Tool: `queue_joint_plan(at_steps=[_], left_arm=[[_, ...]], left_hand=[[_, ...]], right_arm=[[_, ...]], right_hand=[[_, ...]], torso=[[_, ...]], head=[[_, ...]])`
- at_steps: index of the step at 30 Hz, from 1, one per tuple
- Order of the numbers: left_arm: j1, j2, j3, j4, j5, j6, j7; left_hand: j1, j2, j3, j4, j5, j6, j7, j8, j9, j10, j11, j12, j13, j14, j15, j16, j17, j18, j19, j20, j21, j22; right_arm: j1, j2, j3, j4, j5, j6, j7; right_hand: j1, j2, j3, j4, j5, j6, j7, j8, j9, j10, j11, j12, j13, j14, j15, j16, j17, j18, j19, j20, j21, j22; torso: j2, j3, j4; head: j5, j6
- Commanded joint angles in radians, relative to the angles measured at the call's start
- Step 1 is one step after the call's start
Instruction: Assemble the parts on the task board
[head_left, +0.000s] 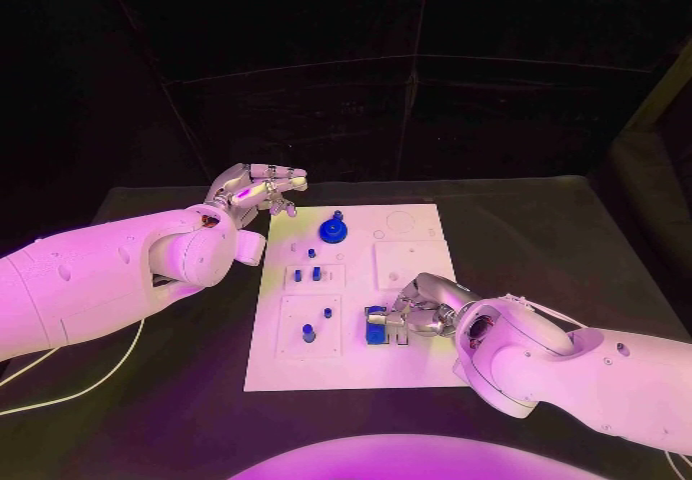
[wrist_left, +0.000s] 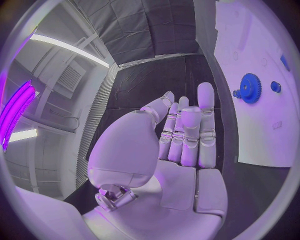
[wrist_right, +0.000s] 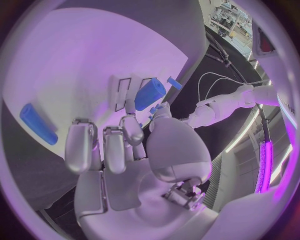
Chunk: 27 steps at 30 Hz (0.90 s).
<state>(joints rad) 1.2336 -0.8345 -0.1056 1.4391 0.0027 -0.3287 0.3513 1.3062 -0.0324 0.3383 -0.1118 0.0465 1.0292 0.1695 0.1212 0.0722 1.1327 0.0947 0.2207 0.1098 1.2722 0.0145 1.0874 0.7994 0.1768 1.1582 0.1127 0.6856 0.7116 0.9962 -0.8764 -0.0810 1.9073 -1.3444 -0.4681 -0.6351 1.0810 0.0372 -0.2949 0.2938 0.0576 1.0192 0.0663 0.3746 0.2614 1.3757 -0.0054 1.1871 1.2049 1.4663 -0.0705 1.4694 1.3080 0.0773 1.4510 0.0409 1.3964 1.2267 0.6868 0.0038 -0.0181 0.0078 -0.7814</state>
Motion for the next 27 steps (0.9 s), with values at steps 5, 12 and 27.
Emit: queue_joint_plan(at_steps=[5,12,27], left_arm=[[0.002,-0.001,0.001,0.002,0.002,0.012,0.001],[0.002,-0.003,0.001,0.003,0.002,0.012,0.0],[0.002,-0.003,0.001,0.002,0.002,0.013,-0.002]], left_hand=[[0.007,0.007,0.002,0.004,0.002,-0.006,0.0,-0.002,-0.001,-0.008,0.001,0.007,0.001,-0.01,0.001,-0.005,-0.001,0.006,-0.001,0.004,-0.006,-0.001],[0.007,0.007,0.002,0.004,0.002,-0.006,0.0,-0.002,-0.001,-0.008,0.001,0.007,0.001,-0.01,0.001,-0.005,-0.001,0.006,-0.001,0.004,-0.006,-0.001],[0.007,0.007,0.002,0.004,0.002,-0.006,0.0,-0.002,-0.001,-0.008,0.001,0.007,0.001,-0.01,0.001,-0.005,-0.001,0.006,-0.001,0.004,-0.006,-0.001]], right_arm=[[0.001,-0.001,0.0,0.002,-0.038,0.019,-0.01],[0.001,-0.006,0.0,0.008,-0.049,0.043,0.014],[0.001,-0.006,0.0,-0.002,-0.118,0.1,0.05]], right_hand=[[-0.026,-0.017,-0.006,-0.001,-0.005,-0.004,0.006,-0.001,0.003,-0.016,0.001,-0.018,-0.012,0.065,-0.002,-0.006,0.057,-0.008,0.0,-0.006,-0.007,-0.006],[0.043,-0.053,0.042,-0.016,0.023,0.0,0.004,0.005,0.012,-0.01,0.0,-0.016,-0.003,0.067,-0.003,-0.004,0.064,-0.009,0.002,-0.006,-0.005,-0.001],[0.212,-0.054,0.079,-0.081,0.033,0.018,-0.004,0.03,0.032,0.007,-0.008,-0.002,0.021,0.069,-0.009,0.003,0.079,-0.012,0.006,-0.011,0.001,0.013]], torso=[[0.0,0.0011,-0.0011],[0.0,0.0013,-0.0012],[0.0,0.0007,0.0009]], head=[[0.001,-0.001],[0.001,-0.001],[0.002,-0.006]])
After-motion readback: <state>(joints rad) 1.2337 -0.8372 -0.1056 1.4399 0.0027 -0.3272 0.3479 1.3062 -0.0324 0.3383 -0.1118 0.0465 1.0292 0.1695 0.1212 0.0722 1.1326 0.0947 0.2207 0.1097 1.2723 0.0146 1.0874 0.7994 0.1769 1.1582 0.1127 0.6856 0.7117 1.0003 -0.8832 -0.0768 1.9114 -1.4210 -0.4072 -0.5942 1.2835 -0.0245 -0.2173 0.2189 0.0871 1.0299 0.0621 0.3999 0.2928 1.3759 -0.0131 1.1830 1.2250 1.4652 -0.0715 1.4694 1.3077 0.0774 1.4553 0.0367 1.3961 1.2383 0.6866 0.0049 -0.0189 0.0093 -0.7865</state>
